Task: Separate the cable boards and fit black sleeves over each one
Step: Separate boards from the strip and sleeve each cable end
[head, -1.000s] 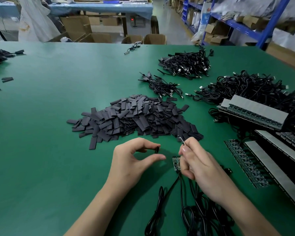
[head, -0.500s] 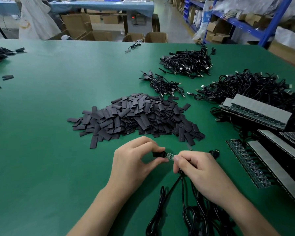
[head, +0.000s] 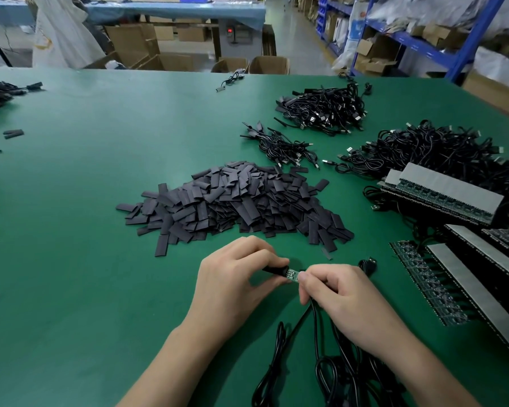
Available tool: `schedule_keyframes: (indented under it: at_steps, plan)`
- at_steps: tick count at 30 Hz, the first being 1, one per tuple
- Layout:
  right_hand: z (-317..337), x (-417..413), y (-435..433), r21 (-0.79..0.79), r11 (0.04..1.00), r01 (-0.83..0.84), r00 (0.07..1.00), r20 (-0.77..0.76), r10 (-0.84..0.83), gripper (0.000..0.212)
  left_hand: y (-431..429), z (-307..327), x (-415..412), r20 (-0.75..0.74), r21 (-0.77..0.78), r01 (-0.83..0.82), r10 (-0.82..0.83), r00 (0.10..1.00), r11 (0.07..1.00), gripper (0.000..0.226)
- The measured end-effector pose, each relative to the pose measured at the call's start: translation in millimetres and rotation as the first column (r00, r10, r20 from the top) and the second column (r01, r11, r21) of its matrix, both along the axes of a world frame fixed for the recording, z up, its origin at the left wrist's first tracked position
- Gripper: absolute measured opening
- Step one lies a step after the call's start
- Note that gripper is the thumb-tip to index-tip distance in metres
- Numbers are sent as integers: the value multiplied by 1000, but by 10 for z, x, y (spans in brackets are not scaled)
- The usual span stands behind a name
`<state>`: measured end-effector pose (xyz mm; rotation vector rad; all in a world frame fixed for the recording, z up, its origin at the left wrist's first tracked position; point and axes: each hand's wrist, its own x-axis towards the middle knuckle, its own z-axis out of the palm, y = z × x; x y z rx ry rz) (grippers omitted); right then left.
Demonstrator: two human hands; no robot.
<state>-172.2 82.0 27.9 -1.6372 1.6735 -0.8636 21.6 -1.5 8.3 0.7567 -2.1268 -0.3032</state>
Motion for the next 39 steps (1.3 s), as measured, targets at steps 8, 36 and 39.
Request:
schedule_keyframes:
  at_steps: [8, 36, 39]
  plan:
    - [4, -12, 3, 10, 1000, 11, 1000, -8, -10, 38, -19, 13, 27, 78, 93, 126, -134, 988, 988, 20]
    - [16, -70, -5, -106, 994, 30, 999, 23, -28, 15, -8, 35, -3, -139, 297, 158, -121, 983, 942, 20]
    - [10, -66, -11, -75, 997, 4, 999, 44, -1, 15, 12, 20, -3, -129, 289, 190, -159, 979, 938, 20]
